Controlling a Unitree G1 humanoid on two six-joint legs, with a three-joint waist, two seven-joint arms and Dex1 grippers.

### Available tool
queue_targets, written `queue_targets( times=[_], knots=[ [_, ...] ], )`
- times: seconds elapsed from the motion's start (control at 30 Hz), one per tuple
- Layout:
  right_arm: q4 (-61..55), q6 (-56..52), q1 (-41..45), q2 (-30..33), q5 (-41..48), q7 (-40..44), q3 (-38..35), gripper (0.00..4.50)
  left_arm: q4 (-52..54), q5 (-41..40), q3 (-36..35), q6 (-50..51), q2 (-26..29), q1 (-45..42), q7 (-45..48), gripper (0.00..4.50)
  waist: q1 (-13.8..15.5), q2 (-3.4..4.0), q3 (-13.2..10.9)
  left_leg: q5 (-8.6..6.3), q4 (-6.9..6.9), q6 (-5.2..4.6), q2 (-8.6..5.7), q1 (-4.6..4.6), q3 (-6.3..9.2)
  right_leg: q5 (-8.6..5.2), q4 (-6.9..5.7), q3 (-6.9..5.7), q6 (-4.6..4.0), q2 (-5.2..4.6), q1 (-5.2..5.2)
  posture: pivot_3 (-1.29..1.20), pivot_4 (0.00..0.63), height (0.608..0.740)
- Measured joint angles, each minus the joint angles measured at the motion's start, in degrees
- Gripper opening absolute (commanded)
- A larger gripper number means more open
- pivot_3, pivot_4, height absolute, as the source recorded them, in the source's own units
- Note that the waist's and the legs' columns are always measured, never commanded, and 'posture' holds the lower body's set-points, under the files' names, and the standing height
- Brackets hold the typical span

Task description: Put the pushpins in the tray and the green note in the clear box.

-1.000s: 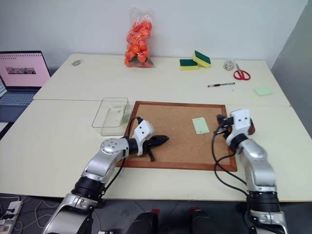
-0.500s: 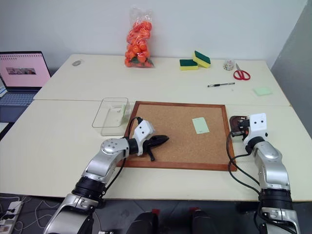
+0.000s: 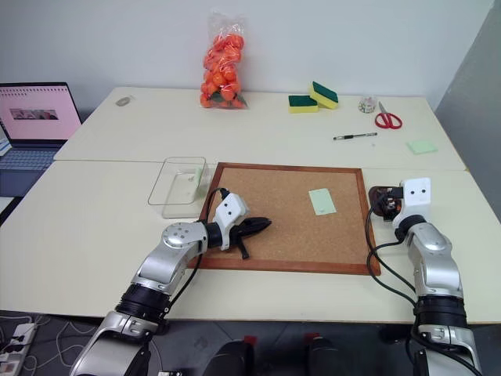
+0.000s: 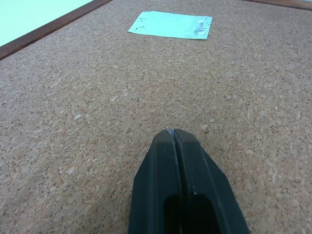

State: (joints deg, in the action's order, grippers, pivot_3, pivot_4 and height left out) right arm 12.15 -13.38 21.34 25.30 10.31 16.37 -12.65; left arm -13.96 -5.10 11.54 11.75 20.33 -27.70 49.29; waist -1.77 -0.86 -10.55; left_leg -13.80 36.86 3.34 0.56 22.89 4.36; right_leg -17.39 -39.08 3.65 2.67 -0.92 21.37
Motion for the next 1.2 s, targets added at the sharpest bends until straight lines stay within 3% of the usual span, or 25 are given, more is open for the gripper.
queue_targets(
  times=[0.07, 0.23, 0.43, 0.97, 1.07, 1.1, 1.2],
  knots=[
    [-2.2, 0.4, -1.1, 0.0, 1.1, 2.2, 0.0, 4.03, 0.0, 0.0, 0.0, 0.0, 0.0, 0.0, 0.0, 0.00, 0.0, 0.00, 0.0, 0.00, -0.01, 0.00, 0.00, 0.00, 0.00, 0.00, 0.00, 0.00, 0.00, 0.00, 0.00, 0.00, 0.150, 0.740],
    [-15.3, -0.4, -8.3, -1.5, 5.6, 10.5, 5.4, 4.03, -0.1, 0.0, 0.0, -0.3, 0.0, 0.0, 0.1, 0.00, 0.0, 0.02, 0.0, 0.00, -0.01, 0.00, 0.03, 0.00, 0.06, 0.00, 0.01, -0.05, 0.00, 0.03, -0.02, 0.00, 0.150, 0.740],
    [-20.4, -4.9, -9.8, -4.0, 6.7, 11.3, 10.5, 4.03, -0.5, 0.1, 0.0, -0.9, -0.2, -0.1, -0.1, 0.00, 0.0, 0.02, 0.0, 0.00, 0.03, 0.00, 0.01, -0.01, 0.06, 0.02, 0.01, -0.04, 0.04, 0.02, -0.02, 0.00, 0.150, 0.740],
    [-12.8, -7.3, -4.6, -8.4, 3.9, 8.3, 14.0, 4.03, -0.5, 0.1, 0.0, -0.6, -0.2, 0.0, 0.0, 0.00, 0.0, 0.02, 0.0, 0.00, 0.02, 0.00, 0.01, 0.00, 0.06, 0.02, 0.02, -0.05, 0.04, 0.01, -0.01, 0.00, 0.150, 0.740],
    [-11.1, -7.1, -4.3, -8.6, 3.0, 8.3, 14.0, 3.61, -0.4, 0.1, 0.0, -0.6, -0.2, 0.0, 0.0, 0.00, 0.0, 0.02, 0.0, 0.00, 0.02, 0.00, 0.01, 0.00, 0.05, 0.02, 0.02, -0.04, 0.04, 0.01, -0.01, 0.00, 0.150, 0.740],
    [-10.5, -6.9, -4.2, -8.6, 2.4, 8.2, 14.0, 3.21, -0.4, 0.1, 0.0, -0.6, -0.2, 0.0, 0.0, 0.00, 0.0, 0.02, 0.0, 0.00, 0.02, 0.00, 0.00, 0.00, 0.05, 0.02, 0.02, -0.04, 0.04, 0.01, -0.01, 0.00, 0.150, 0.740],
    [-9.5, -6.4, -3.5, -8.7, 1.8, 8.0, 14.0, 2.66, -0.4, 0.1, 0.0, -0.6, -0.2, 0.0, 0.0, 0.00, 0.0, 0.02, 0.0, 0.00, 0.02, 0.00, 0.01, -0.01, 0.05, 0.02, 0.01, -0.05, 0.04, 0.01, -0.01, 0.00, 0.150, 0.740]
  ],
)
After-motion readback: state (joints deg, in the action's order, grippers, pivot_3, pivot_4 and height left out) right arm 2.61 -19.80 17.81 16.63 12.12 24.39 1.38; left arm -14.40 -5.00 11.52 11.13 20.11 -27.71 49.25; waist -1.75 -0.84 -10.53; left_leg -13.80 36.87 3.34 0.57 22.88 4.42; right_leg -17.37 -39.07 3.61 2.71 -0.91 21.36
